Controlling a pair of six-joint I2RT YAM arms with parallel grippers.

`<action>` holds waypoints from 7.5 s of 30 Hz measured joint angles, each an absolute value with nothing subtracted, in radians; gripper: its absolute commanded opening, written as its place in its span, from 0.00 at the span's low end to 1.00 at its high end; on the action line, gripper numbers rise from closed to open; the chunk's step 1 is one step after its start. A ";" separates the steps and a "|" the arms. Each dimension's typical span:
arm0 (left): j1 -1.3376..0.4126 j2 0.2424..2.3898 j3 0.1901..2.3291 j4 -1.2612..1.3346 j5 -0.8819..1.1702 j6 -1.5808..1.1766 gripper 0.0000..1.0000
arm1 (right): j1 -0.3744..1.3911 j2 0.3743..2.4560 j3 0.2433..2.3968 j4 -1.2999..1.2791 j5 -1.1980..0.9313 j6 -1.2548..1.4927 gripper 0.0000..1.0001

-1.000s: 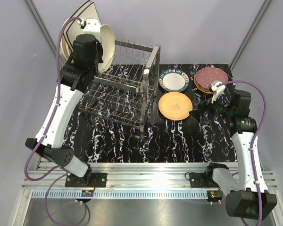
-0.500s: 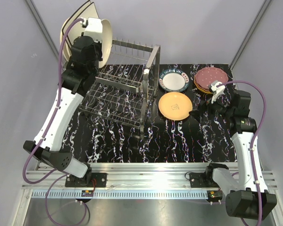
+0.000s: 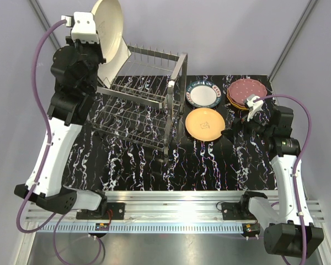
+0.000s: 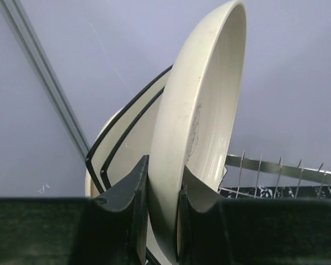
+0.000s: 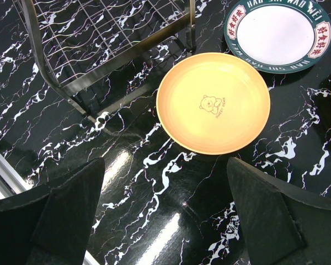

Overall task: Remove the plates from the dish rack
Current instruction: Grab a plate with the left arm, then pass the plate from the left arm to the right, then place the plate on the table

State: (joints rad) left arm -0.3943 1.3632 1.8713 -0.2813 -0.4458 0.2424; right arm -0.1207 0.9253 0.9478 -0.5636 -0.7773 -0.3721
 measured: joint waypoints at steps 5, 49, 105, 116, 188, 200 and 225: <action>-0.394 1.315 1.871 -0.273 -0.400 0.189 0.00 | -0.121 0.927 0.948 -0.564 -0.777 -0.373 1.00; -0.399 0.801 0.953 -0.005 0.663 -0.691 0.00 | -0.132 0.948 1.144 -0.844 -0.881 -0.436 1.00; -0.867 1.168 0.733 0.223 0.084 -0.718 0.00 | 0.144 1.163 1.085 -0.715 -0.848 -0.168 0.40; -0.873 1.170 0.730 0.260 0.052 -0.705 0.74 | 0.136 1.134 1.050 -0.678 -0.779 -0.168 0.00; -0.849 0.402 0.644 -0.371 -0.513 0.111 0.99 | -0.031 1.802 1.380 -0.603 -0.385 -0.009 1.00; -0.814 0.395 0.641 -0.366 -0.512 0.096 0.99 | -0.031 1.347 1.154 -0.606 -0.601 -0.315 1.00; -0.771 0.567 0.893 -0.467 -0.499 -0.068 0.99 | -0.052 1.046 0.984 -0.633 -0.717 -0.412 1.00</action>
